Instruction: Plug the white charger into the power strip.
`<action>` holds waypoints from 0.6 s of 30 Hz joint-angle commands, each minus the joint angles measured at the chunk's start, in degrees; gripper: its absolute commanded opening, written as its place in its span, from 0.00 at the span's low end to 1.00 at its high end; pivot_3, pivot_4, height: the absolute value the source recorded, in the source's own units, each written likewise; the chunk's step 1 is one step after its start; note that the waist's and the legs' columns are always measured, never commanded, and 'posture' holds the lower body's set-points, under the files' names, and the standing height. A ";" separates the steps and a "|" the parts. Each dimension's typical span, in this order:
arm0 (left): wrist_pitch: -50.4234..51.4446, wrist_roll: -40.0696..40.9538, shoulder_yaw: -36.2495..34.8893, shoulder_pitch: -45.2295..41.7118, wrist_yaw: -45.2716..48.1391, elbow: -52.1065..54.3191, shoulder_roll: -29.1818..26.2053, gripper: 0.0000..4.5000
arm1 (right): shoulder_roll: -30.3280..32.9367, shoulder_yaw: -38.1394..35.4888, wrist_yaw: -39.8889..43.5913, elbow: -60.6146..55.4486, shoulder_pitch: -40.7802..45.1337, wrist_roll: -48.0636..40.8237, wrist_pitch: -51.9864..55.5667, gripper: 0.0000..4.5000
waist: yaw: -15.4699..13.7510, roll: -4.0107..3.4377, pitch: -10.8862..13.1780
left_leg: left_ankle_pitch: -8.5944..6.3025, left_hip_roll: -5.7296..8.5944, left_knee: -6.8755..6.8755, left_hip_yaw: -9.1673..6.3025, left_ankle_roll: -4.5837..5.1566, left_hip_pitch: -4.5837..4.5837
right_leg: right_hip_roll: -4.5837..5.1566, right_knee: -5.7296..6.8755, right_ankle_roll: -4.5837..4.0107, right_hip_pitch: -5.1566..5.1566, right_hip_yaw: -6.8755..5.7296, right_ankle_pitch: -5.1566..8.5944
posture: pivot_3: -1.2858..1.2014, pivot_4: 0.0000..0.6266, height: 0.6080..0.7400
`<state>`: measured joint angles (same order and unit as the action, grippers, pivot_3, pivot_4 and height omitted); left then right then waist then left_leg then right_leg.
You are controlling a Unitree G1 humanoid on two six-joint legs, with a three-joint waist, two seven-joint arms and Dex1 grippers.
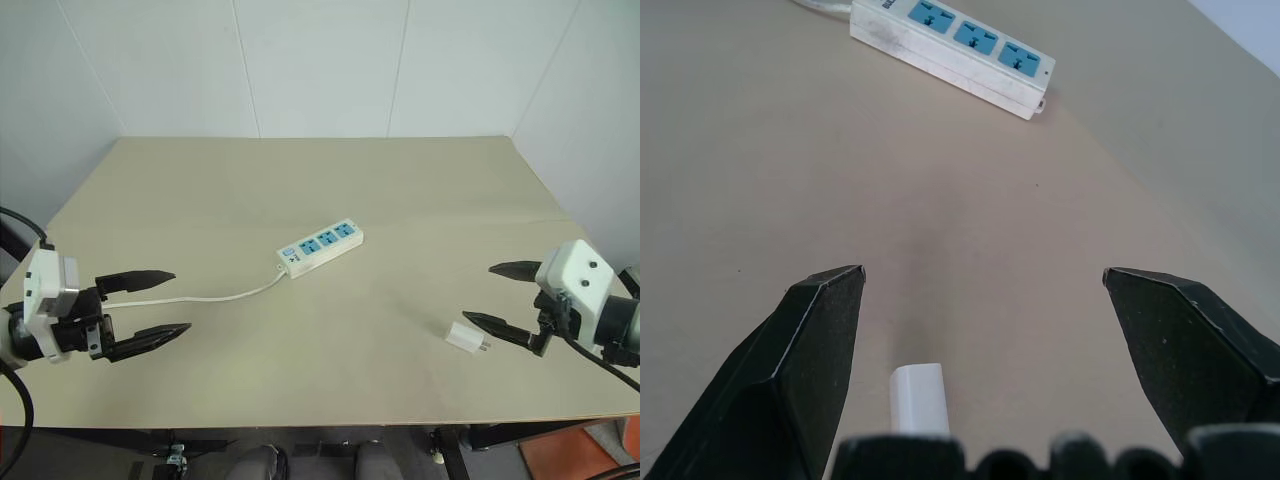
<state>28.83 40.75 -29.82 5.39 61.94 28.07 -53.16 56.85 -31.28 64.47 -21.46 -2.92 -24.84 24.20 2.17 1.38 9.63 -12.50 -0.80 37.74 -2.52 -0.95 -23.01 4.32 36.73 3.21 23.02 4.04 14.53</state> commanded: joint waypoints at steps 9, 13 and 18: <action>-1.06 0.26 0.59 -1.10 -0.92 0.92 0.24 1.00 | 1.06 0.85 -0.46 0.21 2.32 -0.17 -2.04 1.00 | -0.02 0.00 0.00 | 0.00 0.00 0.00 0.00 0.00 0.00 | 0.00 0.00 -0.03 0.00 0.00 -0.02 | 0.52 0.24 1.00; -1.67 -3.85 3.77 -3.06 -4.53 -0.32 0.53 1.00 | 0.93 0.77 -0.51 0.04 2.23 -0.23 -2.11 1.00 | -0.06 0.00 0.00 | 0.00 0.01 0.00 0.00 0.00 0.00 | 0.00 0.00 -0.05 0.00 0.00 -0.03 | 0.52 0.24 1.00; 4.29 -9.08 13.26 -12.53 -15.52 -3.58 3.49 1.00 | 0.78 1.25 -1.04 -0.51 2.70 -0.48 -2.00 1.00 | -0.67 0.02 0.01 | 0.00 0.03 0.04 -0.03 0.00 0.06 | -0.01 0.03 0.00 -0.09 0.00 -0.04 | 0.52 0.24 1.00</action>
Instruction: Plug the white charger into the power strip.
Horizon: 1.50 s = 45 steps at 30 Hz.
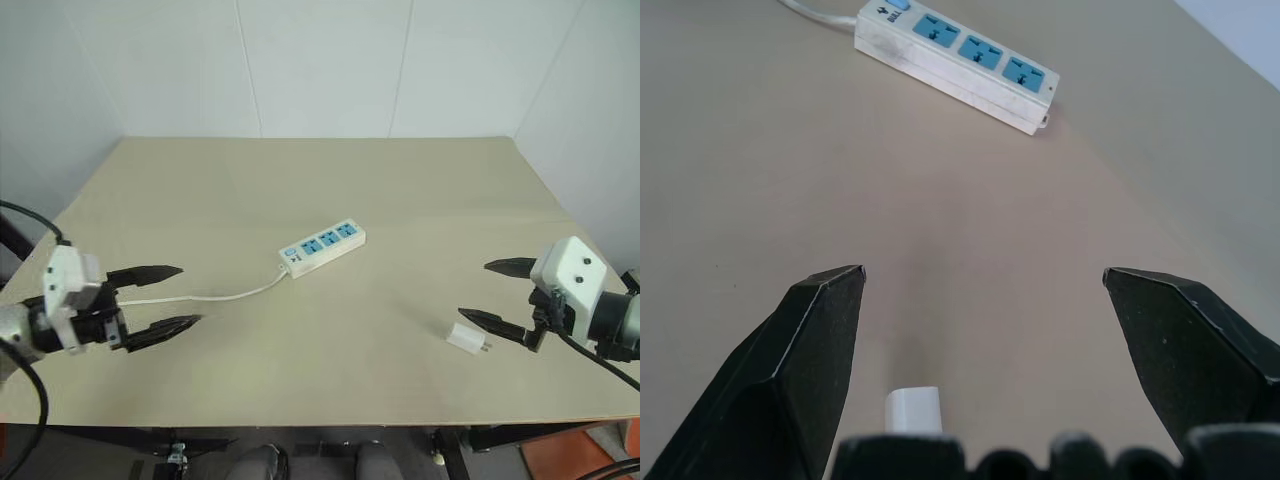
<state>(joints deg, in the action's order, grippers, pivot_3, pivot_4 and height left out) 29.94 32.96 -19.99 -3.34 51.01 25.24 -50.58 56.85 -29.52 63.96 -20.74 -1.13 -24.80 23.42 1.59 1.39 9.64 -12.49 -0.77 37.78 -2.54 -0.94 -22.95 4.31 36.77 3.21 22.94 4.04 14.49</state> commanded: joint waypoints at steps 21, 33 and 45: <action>2.31 -23.50 33.33 -36.94 -13.55 -48.80 26.47 0.88 | -0.40 0.54 -4.34 -4.68 1.97 -2.11 -0.25 1.00 | -0.84 0.09 0.04 | 0.00 0.23 0.06 -0.18 0.01 -0.20 | 0.08 0.01 -0.18 0.07 -0.03 -0.22 | 0.52 0.24 1.00; 0.63 -25.65 33.15 -33.83 -8.73 -46.32 27.15 0.02 | -1.28 0.45 -5.68 -6.04 0.89 -2.76 -0.08 1.00 | -0.85 0.06 0.02 | 0.00 0.30 0.06 -0.26 0.00 0.30 | 0.14 -0.09 -0.05 -0.57 -0.07 -0.18 | 0.52 0.24 1.00; -25.32 -18.51 30.52 -15.42 19.58 -30.52 12.92 0.01 | -1.25 2.27 -5.45 -5.32 1.90 -2.84 -0.42 1.00 | -0.82 0.03 0.01 | -0.04 0.18 -0.02 -0.18 -0.04 0.34 | 0.13 -0.18 -0.12 -0.56 -0.05 -0.16 | 0.52 0.24 1.00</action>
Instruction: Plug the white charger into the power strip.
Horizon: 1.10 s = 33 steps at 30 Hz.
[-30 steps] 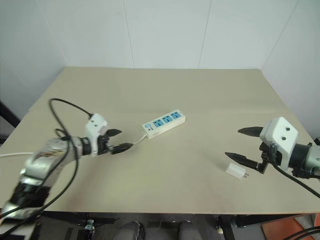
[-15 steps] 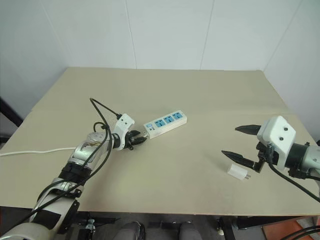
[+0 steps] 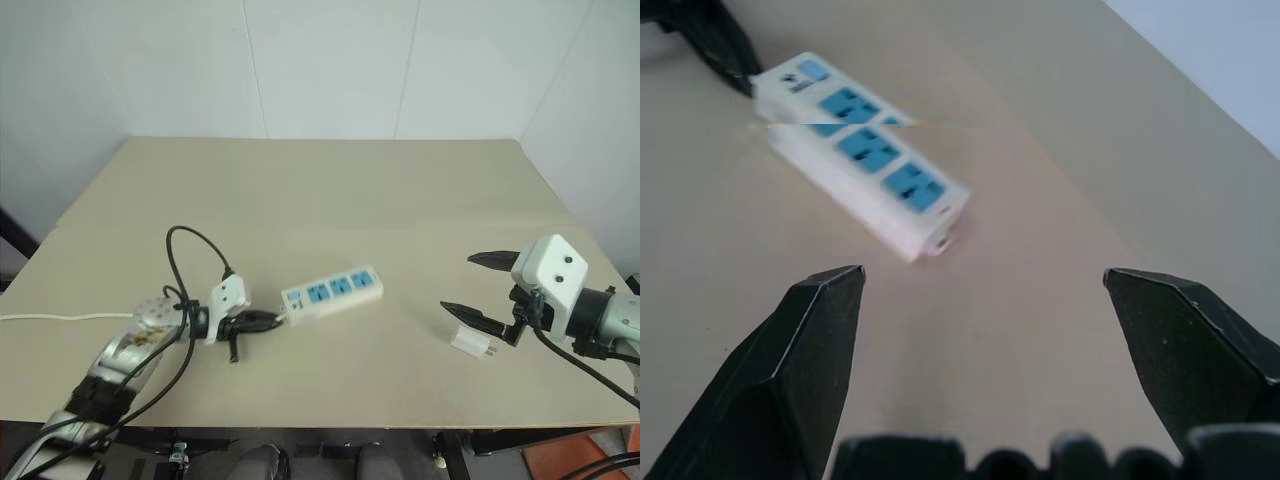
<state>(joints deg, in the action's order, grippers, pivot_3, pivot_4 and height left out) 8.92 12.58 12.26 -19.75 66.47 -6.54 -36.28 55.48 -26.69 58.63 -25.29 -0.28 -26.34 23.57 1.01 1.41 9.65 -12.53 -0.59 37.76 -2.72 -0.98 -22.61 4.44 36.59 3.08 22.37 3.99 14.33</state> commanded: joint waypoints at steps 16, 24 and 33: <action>-3.98 9.40 -6.76 0.27 14.86 -1.42 -7.07 0.81 | 0.09 -0.21 0.04 -0.66 1.62 -1.22 -0.62 1.00 | 0.07 0.00 0.01 | 0.00 -0.10 0.03 0.02 0.01 -0.04 | -0.07 -0.01 0.06 0.04 -0.02 0.03 | 0.52 0.24 1.00; -10.09 11.00 -7.96 -3.36 13.45 -4.67 3.09 1.00 | -0.11 0.56 -0.75 -0.95 2.16 -1.27 -0.43 1.00 | -0.75 -0.01 0.00 | 0.00 -0.05 0.06 0.01 0.01 -0.07 | -0.02 -0.08 0.19 -0.02 -0.06 0.08 | 0.52 0.24 1.00; -21.12 4.05 -2.11 -6.96 16.53 -18.19 11.26 1.00 | -0.54 1.08 -1.21 -1.35 3.51 -1.54 -0.22 1.00 | -0.16 -0.01 0.00 | -0.03 -0.05 0.05 -0.01 0.06 -0.12 | -0.06 -0.25 0.04 -0.02 -0.05 -0.05 | 0.52 0.24 1.00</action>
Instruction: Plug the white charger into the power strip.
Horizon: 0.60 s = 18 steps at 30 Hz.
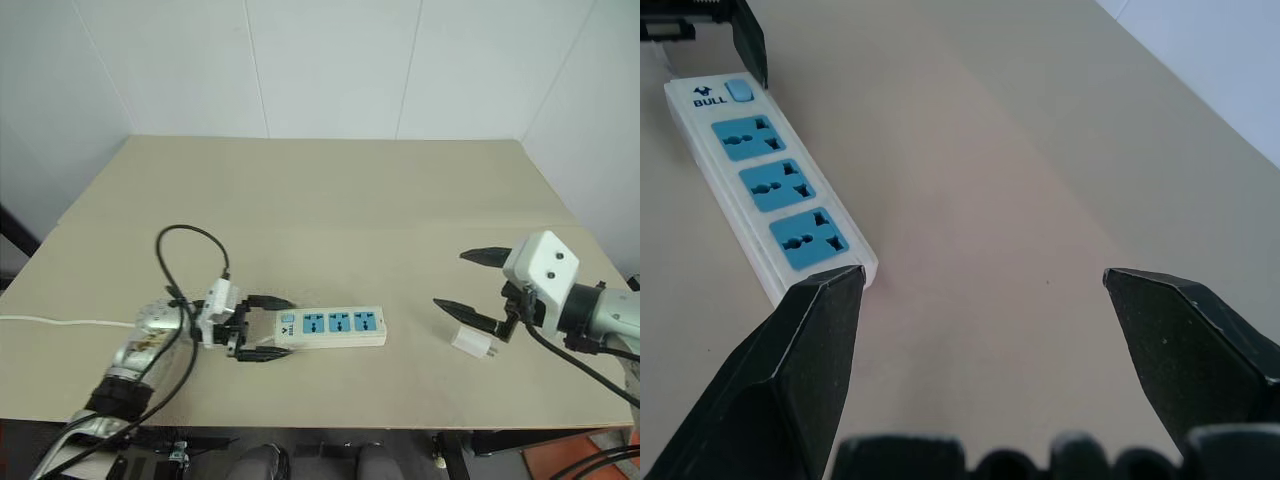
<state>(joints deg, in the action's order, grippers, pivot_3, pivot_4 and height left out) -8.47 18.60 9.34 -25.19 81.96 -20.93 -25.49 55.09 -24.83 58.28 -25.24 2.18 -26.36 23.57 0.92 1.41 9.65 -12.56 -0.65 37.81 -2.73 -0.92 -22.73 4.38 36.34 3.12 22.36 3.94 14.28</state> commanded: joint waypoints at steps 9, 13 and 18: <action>-10.63 -4.19 0.28 -4.15 -0.70 -13.77 3.55 1.00 | -0.62 -0.12 -1.48 -2.39 1.50 -3.13 0.14 1.00 | -0.12 -0.04 -0.03 | 0.00 0.01 0.00 -0.01 0.00 0.04 | 0.01 -0.07 0.05 -0.09 0.00 -0.02 | 0.52 0.24 1.00; -11.95 -4.27 -0.13 -4.50 -0.67 -14.98 3.91 1.00 | -0.64 0.51 -1.57 -2.07 2.19 -3.15 0.05 1.00 | -0.12 -0.04 -0.03 | 0.00 0.02 0.00 -0.02 0.00 0.03 | 0.01 -0.08 0.05 -0.08 0.00 -0.02 | 0.52 0.24 1.00; -11.37 -4.11 0.12 -4.36 -0.21 -15.27 3.98 1.00 | -0.63 0.87 -1.48 -2.00 2.53 -3.28 0.01 1.00 | -0.12 -0.04 -0.03 | 0.00 0.01 0.00 -0.02 0.00 0.04 | 0.01 -0.07 0.06 -0.08 0.00 -0.03 | 0.52 0.24 1.00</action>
<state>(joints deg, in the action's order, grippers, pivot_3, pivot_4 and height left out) -20.01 15.35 9.33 -29.63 81.57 -35.02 -21.71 54.30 -23.14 57.19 -26.49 3.81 -28.38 23.80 0.80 1.36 9.62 -12.56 -0.63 37.81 -2.75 -0.92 -22.70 4.39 36.26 3.18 22.28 3.93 14.25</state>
